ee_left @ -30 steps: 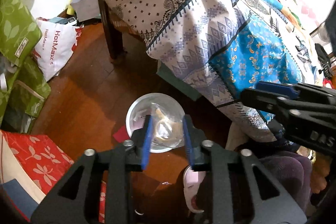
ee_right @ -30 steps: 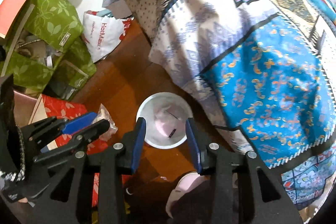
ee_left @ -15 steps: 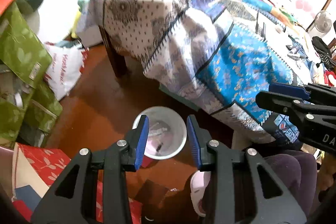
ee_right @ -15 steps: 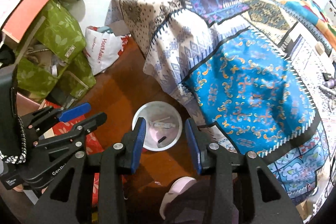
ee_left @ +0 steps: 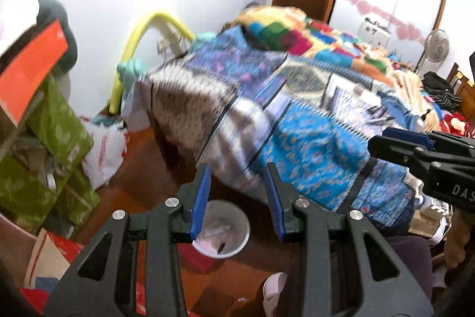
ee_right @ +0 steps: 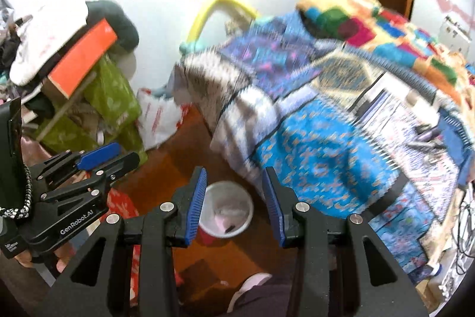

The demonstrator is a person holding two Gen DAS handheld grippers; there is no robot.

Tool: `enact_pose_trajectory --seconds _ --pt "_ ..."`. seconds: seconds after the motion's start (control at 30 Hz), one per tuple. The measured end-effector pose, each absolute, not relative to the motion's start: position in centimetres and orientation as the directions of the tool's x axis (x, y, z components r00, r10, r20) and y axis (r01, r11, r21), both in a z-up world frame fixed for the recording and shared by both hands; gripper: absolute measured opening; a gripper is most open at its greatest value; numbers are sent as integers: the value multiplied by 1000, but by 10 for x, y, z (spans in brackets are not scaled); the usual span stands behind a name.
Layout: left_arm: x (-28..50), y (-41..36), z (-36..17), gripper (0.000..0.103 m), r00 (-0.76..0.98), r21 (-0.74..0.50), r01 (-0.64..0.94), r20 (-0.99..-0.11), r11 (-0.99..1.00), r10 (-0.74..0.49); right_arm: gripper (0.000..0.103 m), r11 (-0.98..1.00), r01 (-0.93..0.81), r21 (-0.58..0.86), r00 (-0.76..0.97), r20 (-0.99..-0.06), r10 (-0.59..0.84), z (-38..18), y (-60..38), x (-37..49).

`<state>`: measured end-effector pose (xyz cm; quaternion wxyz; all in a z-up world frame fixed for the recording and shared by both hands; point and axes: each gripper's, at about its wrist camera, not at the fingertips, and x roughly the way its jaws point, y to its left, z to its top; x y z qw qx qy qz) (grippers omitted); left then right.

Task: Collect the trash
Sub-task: 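Move both open tools back toward the items on the bed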

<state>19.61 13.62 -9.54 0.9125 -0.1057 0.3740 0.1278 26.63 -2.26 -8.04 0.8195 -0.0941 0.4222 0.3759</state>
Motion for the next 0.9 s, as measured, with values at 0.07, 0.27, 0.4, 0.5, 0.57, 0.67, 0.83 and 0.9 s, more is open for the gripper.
enact_pose_trajectory --seconds 0.07,0.27,0.4,0.5,0.57,0.67,0.83,0.9 --pt "196 124 -82 37 712 -91 -292 -686 952 152 36 714 -684 147 414 -728 546 -66 -35 263" --pt "205 83 -47 37 776 -80 -212 -620 974 118 36 759 -638 133 534 -633 560 -27 -79 261" --pt "217 58 -31 37 807 -90 -159 -586 983 77 36 789 -602 120 606 -574 550 -6 -111 262" --pt "232 35 -23 37 822 -82 -109 -568 991 44 36 813 -573 109 649 -545 531 3 -131 266" --pt "241 22 -19 37 826 -79 -83 -563 993 25 36 827 -551 109 670 -533 517 8 -149 270" --pt "257 1 -17 39 828 -70 -37 -560 997 -9 36 852 -509 121 696 -524 490 11 -174 279" --pt "286 -31 -22 42 821 -68 27 -568 997 -61 36 896 -426 122 733 -535 421 8 -213 299" --pt "301 -41 -26 43 814 -73 49 -576 996 -82 36 914 -387 118 744 -546 385 3 -230 310"
